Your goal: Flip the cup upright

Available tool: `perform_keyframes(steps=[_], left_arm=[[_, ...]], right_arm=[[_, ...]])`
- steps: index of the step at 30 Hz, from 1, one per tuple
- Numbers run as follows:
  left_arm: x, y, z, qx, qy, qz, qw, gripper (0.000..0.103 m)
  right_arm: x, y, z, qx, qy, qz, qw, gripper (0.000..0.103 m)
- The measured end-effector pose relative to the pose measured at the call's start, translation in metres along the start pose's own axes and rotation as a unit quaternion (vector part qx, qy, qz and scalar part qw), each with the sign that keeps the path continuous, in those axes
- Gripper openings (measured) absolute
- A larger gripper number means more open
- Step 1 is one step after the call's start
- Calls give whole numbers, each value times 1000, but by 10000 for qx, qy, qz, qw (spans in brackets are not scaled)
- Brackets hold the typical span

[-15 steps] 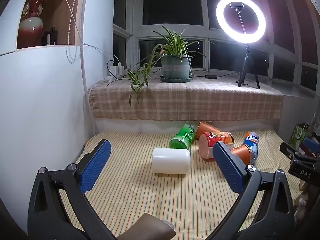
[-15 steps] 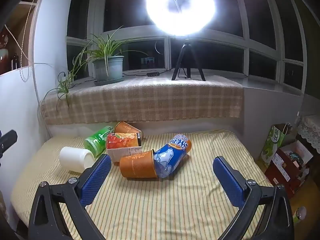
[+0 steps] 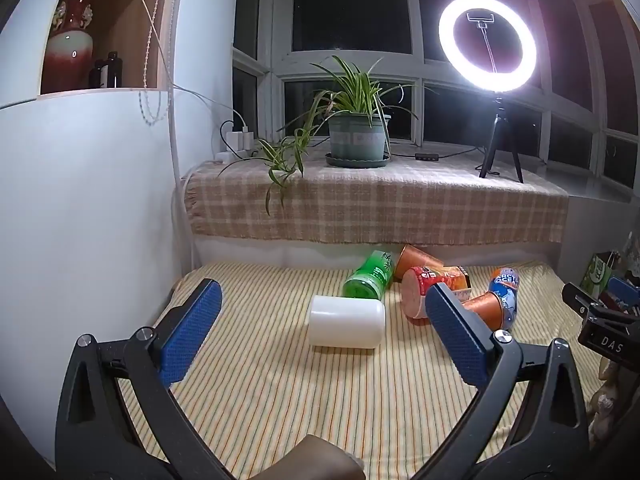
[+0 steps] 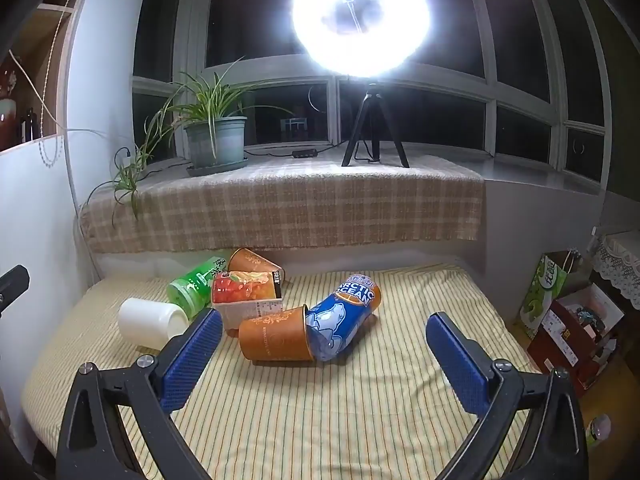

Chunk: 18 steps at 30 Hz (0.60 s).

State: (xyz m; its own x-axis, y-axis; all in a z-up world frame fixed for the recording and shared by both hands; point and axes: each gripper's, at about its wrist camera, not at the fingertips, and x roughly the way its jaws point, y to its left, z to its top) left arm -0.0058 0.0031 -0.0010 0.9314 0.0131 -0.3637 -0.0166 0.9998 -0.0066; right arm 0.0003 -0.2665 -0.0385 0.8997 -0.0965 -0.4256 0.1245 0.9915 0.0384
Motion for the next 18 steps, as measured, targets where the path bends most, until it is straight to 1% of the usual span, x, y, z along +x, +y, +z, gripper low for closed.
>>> perform_keyframes(steps=[18], left_arm=[[-2, 0, 1, -5, 0, -9, 10000, 103]], right_arm=[[1, -3, -4, 25, 19, -44, 10000, 103]])
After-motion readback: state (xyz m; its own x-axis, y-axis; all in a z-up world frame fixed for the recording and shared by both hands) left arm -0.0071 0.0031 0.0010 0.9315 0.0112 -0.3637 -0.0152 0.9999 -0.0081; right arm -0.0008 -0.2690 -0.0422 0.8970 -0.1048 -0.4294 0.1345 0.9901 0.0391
